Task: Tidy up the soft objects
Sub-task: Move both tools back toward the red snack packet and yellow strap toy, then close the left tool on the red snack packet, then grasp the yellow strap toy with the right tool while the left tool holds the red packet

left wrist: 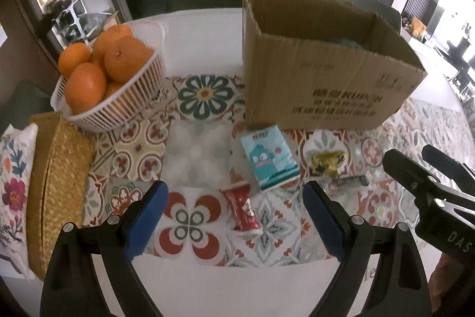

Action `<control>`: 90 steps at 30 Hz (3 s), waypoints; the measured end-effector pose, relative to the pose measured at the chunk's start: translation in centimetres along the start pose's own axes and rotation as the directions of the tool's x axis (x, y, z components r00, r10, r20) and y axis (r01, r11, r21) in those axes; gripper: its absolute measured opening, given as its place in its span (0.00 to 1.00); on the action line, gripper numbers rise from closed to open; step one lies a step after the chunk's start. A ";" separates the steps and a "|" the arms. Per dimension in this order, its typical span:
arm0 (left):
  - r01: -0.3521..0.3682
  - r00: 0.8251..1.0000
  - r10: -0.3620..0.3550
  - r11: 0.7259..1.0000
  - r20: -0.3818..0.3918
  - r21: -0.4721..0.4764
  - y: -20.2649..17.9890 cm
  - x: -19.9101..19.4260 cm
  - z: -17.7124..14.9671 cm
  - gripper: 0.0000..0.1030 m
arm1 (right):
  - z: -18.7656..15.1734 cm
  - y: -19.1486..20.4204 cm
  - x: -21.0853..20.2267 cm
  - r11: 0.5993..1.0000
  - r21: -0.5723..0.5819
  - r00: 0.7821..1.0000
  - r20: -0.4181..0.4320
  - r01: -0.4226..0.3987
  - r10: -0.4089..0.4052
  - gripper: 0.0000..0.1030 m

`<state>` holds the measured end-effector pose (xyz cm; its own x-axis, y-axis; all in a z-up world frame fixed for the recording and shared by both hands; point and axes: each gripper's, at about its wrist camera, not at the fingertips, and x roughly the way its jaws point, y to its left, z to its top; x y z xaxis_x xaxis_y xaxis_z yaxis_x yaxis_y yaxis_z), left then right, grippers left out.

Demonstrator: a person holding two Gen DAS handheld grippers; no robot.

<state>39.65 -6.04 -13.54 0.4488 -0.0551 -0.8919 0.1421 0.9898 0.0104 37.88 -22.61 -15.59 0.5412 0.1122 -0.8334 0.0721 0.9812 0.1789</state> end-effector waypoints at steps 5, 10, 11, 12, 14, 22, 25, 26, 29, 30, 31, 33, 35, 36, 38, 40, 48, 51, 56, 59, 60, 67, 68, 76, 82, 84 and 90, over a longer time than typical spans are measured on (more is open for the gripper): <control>-0.005 1.000 0.005 1.000 -0.028 0.003 0.1 1.1 -1.1 0.90 | -1.1 0.1 1.2 1.000 0.007 0.999 -0.041 -0.007 0.007 0.88; -0.012 0.999 0.013 1.000 -0.050 0.019 0.1 2.4 -2.0 0.90 | -2.0 -0.2 2.7 1.000 0.018 0.996 -0.091 -0.019 0.020 0.88; -0.011 0.999 0.012 1.000 -0.053 0.019 0.1 2.6 -2.1 0.90 | -2.2 -0.2 3.1 1.000 0.022 0.995 -0.101 -0.020 0.022 0.88; -0.010 0.998 0.011 1.000 -0.057 0.019 0.2 3.0 -2.4 0.90 | -2.4 -0.3 3.5 0.999 0.026 0.993 -0.113 -0.021 0.024 0.88; -0.008 0.998 0.010 1.000 -0.063 0.022 0.2 3.4 -2.7 0.89 | -2.7 -0.3 4.2 0.999 0.029 0.990 -0.135 -0.027 0.030 0.88; 0.000 0.995 0.001 1.000 -0.102 0.007 0.3 5.8 -4.0 0.87 | -4.0 -0.9 7.0 0.997 0.071 0.976 -0.215 -0.005 0.020 0.88; 0.003 0.994 -0.002 1.000 -0.107 0.010 0.3 6.4 -4.4 0.87 | -4.1 -0.9 7.7 0.998 0.069 0.973 -0.229 0.007 0.009 0.88; 0.000 0.994 0.001 1.000 -0.110 0.011 0.3 6.6 -4.5 0.87 | -4.0 -0.9 7.9 0.998 0.068 0.973 -0.231 0.007 0.009 0.88; 0.004 0.994 -0.003 1.000 -0.110 0.005 0.3 7.0 -4.6 0.87 | -3.9 -0.8 8.7 0.997 0.078 0.968 -0.248 -0.007 0.026 0.88; 0.010 0.994 -0.010 1.000 -0.112 0.000 0.3 7.2 -4.6 0.87 | -3.8 -0.7 9.0 0.997 0.080 0.967 -0.253 -0.015 0.034 0.88; 0.017 0.994 -0.018 1.000 -0.112 -0.005 0.3 7.2 -4.6 0.87 | -3.7 -0.5 9.3 0.997 0.079 0.966 -0.257 -0.016 0.036 0.88; 0.018 0.993 -0.019 1.000 -0.118 -0.011 0.3 7.6 -4.4 0.87 | -3.6 -0.5 9.7 0.997 0.077 0.964 -0.264 -0.008 0.028 0.88; 0.014 0.992 -0.016 1.000 -0.123 -0.013 0.3 8.1 -4.3 0.87 | -3.5 -0.6 10.2 0.997 0.080 0.961 -0.275 0.009 0.013 0.88; 0.014 0.992 -0.015 1.000 -0.126 -0.011 0.3 8.2 -4.3 0.87 | -3.6 -0.7 10.4 0.996 0.084 0.959 -0.281 0.010 0.014 0.88; 0.011 0.992 -0.012 1.000 -0.129 -0.009 0.3 8.5 -4.3 0.87 | -3.5 -0.7 10.9 0.996 0.085 0.956 -0.292 0.008 0.017 0.88; 0.011 0.991 -0.013 1.000 -0.132 -0.011 0.3 8.7 -4.3 0.87 | -3.2 -0.7 11.2 0.998 0.065 0.959 -0.284 0.025 -0.006 0.88; 0.018 0.991 -0.022 0.999 -0.132 -0.028 0.4 9.5 -4.0 0.76 | -2.1 -0.2 11.6 0.997 0.056 0.962 -0.270 0.045 -0.028 0.88; 0.025 0.988 -0.031 0.999 -0.149 -0.037 0.3 10.4 -3.8 0.64 | -2.4 0.1 11.8 0.998 0.046 0.958 -0.285 0.048 -0.033 0.88; 0.016 0.991 -0.019 1.000 -0.132 -0.021 0.2 11.1 -3.4 0.52 | -2.8 -0.9 11.3 0.990 0.131 0.961 -0.277 0.041 -0.003 0.88; 0.022 0.993 -0.024 1.000 -0.119 -0.018 -0.3 11.4 -3.1 0.35 | -3.0 -1.4 11.2 0.988 0.146 0.961 -0.276 0.051 -0.008 0.88; 0.023 0.994 -0.026 0.999 -0.109 -0.023 -0.2 11.3 -3.1 0.30 | -3.1 -1.4 11.2 0.988 0.147 0.961 -0.277 0.053 -0.010 0.88; 0.094 0.992 -0.098 0.994 -0.084 -0.055 1.0 10.5 -4.0 0.21 | -5.1 -2.0 9.5 0.987 0.143 0.966 -0.257 0.070 -0.031 0.88; 0.121 0.989 -0.125 0.991 -0.077 -0.062 1.4 10.4 -4.3 0.21 | -5.4 -1.4 9.2 0.989 0.132 0.966 -0.254 0.071 -0.035 0.88; 0.220 0.974 -0.225 0.970 -0.037 -0.105 2.8 9.1 -5.4 0.21 | -7.3 1.5 8.1 0.993 0.106 0.973 -0.229 0.060 -0.034 0.87; 0.215 0.976 -0.216 0.972 -0.007 -0.092 2.7 7.7 -5.2 0.21 | -7.3 1.8 7.3 0.992 0.117 0.978 -0.209 0.052 -0.026 0.82; 0.209 0.978 -0.210 0.974 0.000 -0.088 2.5 7.3 -5.0 0.21 | -6.8 1.5 7.1 0.992 0.117 0.978 -0.209 0.048 -0.023 0.82; 0.201 0.979 -0.199 0.977 0.033 -0.072 1.8 6.5 -4.2 0.21 | -5.0 0.2 6.7 0.994 0.109 0.984 -0.179 0.031 -0.011 0.77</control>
<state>39.08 -4.07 -21.19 0.4409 -0.2551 -0.8606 0.1651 0.9655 -0.2016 37.36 -20.92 -23.78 0.3818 0.1276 -0.9154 0.1801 0.9612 0.2091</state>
